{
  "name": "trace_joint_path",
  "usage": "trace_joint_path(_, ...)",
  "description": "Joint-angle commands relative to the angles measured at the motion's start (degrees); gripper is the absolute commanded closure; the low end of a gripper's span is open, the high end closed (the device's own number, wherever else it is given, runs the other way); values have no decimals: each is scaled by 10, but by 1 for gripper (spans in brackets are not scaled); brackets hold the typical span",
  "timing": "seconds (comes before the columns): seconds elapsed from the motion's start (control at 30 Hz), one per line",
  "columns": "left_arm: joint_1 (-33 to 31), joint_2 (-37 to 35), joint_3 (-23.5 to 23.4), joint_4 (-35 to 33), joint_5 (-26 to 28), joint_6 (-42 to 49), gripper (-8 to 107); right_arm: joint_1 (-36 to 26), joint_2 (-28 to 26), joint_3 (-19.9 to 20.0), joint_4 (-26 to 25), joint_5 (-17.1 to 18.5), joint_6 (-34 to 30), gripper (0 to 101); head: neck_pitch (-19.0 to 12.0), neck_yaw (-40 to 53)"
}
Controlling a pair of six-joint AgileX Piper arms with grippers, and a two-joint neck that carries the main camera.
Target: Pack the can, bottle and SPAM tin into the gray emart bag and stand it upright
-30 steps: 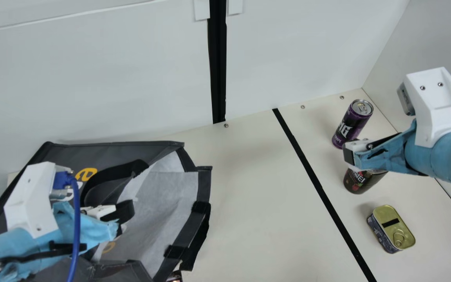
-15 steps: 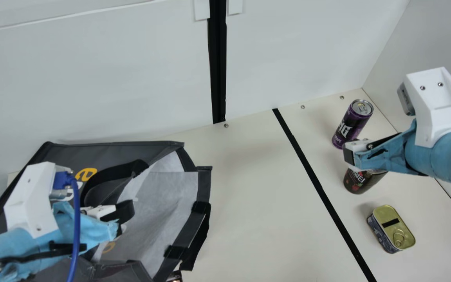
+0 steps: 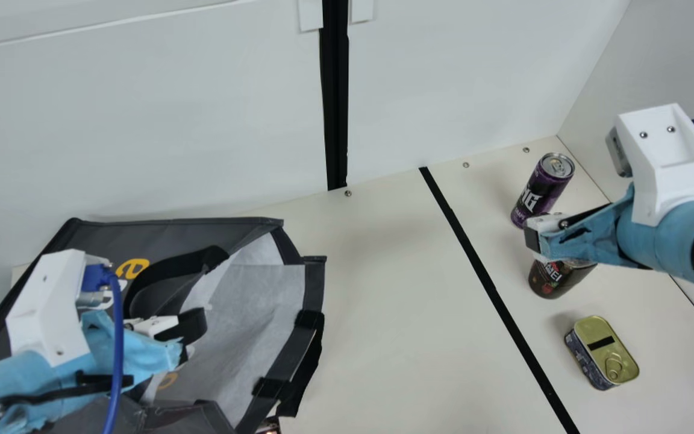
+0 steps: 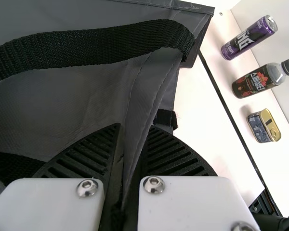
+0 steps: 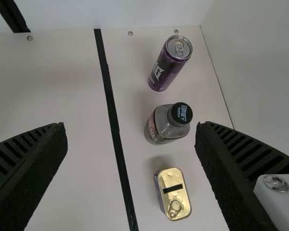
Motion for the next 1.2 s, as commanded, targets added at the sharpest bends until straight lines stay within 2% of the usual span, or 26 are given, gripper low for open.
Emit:
trace_joint_path(0.0,0,0,0,0,0,0,107,7,3,-3,-12,1,13,6,-13,0)
trace_joint_path(0.2,0,0,0,0,0,0,107,25,16,-15,-43,1,41,6,-13,0)
trace_joint_path(0.43,0,0,0,0,0,0,107,24,37,-36,-54,1,52,6,-13,0)
trace_joint_path(1.17,0,0,0,0,0,0,107,-69,148,-143,20,1,-19,6,-13,0)
